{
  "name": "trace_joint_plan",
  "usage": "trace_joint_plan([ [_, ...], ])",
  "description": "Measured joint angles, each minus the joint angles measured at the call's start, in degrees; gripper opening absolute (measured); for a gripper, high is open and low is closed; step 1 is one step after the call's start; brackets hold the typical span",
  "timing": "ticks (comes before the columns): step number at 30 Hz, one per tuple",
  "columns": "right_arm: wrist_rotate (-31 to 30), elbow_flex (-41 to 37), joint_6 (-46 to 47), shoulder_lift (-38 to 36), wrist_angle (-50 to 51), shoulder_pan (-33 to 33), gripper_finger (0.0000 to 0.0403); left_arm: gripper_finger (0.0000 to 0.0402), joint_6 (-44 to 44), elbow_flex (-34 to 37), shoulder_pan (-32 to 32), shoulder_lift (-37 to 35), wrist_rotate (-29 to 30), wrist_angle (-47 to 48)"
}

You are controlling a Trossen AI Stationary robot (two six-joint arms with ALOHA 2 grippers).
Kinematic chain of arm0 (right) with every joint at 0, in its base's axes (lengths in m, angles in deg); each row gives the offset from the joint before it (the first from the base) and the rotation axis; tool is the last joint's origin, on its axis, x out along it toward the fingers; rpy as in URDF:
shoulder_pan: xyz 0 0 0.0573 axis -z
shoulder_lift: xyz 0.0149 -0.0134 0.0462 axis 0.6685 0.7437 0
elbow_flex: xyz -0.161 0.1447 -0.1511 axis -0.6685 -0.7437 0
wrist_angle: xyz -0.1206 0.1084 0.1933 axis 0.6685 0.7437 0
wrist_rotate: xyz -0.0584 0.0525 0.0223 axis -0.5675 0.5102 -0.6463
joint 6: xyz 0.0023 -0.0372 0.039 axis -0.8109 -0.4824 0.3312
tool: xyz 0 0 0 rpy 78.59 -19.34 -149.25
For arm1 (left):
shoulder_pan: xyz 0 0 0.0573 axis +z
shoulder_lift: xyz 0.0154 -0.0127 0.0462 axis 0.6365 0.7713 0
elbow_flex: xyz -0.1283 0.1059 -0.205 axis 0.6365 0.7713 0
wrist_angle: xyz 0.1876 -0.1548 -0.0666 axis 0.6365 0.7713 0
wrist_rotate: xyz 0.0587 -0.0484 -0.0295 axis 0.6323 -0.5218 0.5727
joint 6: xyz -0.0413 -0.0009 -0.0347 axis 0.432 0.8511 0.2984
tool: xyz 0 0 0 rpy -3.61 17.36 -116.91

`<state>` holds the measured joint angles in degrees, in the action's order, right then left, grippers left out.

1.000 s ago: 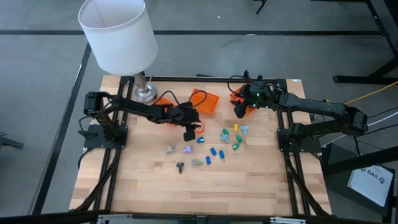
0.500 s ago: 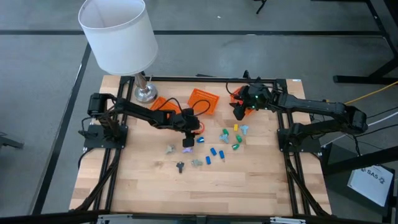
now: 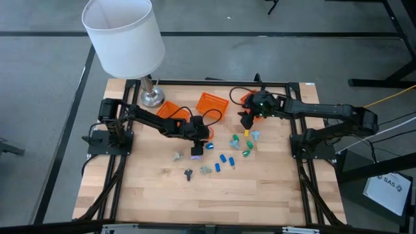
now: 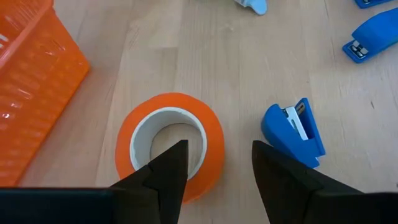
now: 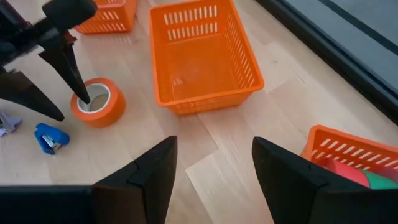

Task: Pick and place Stapler, Stapler remover, tape
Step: Put the orange tape into the right orange bin

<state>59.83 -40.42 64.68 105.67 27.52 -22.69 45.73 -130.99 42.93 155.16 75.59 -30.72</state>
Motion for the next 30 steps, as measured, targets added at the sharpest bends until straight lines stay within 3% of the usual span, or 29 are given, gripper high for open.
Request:
trace_joint_plan([
  [22, 0.00, 0.00, -1.74, 1.33, -0.60, 0.00, 0.0213, 0.0169, 0.00, 0.02, 0.07, 0.04, -0.12, 0.20],
  [30, 0.00, 0.00, -1.74, 1.33, -1.19, -0.02, 0.0213, 0.0169, 5.20, -0.11, 0.81, 0.31, -3.81, 1.65],
])
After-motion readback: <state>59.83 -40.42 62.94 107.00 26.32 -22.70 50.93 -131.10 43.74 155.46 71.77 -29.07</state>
